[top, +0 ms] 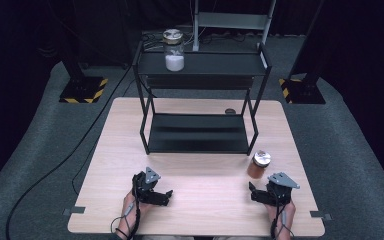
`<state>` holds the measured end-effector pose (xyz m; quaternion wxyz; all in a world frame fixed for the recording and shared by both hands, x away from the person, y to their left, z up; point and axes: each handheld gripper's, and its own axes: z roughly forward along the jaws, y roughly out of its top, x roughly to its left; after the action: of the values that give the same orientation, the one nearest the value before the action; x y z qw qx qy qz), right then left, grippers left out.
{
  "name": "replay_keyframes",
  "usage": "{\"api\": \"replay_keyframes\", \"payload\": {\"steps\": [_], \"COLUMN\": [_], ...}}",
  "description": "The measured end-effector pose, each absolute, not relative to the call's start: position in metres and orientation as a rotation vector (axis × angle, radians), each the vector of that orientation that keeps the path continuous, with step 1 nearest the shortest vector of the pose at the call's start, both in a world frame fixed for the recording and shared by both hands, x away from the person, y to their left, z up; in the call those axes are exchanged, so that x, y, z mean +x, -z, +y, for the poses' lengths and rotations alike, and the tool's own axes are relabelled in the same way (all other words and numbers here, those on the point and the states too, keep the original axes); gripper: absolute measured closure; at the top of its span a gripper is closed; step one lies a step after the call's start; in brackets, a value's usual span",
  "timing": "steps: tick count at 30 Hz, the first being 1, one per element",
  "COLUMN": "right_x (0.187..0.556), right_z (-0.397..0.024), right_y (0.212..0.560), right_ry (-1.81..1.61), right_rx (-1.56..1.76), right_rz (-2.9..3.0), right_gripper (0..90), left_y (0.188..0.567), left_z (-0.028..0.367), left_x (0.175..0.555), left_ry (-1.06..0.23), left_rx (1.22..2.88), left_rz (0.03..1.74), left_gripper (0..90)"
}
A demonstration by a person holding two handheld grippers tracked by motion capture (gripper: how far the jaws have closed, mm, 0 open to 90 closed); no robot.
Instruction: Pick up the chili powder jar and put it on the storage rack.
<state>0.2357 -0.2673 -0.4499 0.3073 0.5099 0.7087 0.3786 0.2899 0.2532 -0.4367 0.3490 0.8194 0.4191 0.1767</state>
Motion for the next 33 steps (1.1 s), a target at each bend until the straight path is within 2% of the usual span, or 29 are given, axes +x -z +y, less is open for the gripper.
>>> {"api": "replay_keyframes", "payload": {"steps": [10,16,24,33], "right_x": [0.245,0.256,0.293,0.321], "right_z": [-0.263,-0.265,-0.262,-0.253], "right_y": [0.442,0.417,0.386,0.384], "right_ry": [-0.947,-0.952,-0.887,-0.827], "right_rx": [1.372,1.349,1.320,1.330], "right_rz": [1.928,1.954,2.044,2.103], "right_gripper": [0.0,0.0,0.0,0.0], "left_y": [0.437,0.437,0.437,0.437], "left_z": [0.253,0.253,0.253,0.253], "left_x": [0.290,0.290,0.290,0.290], "left_ry": [-0.457,-0.458,-0.458,-0.458], "left_rx": [2.122,2.122,2.123,2.123], "left_rz": [1.087,1.087,1.087,1.086], "left_gripper": [0.0,0.0,0.0,0.0]}}
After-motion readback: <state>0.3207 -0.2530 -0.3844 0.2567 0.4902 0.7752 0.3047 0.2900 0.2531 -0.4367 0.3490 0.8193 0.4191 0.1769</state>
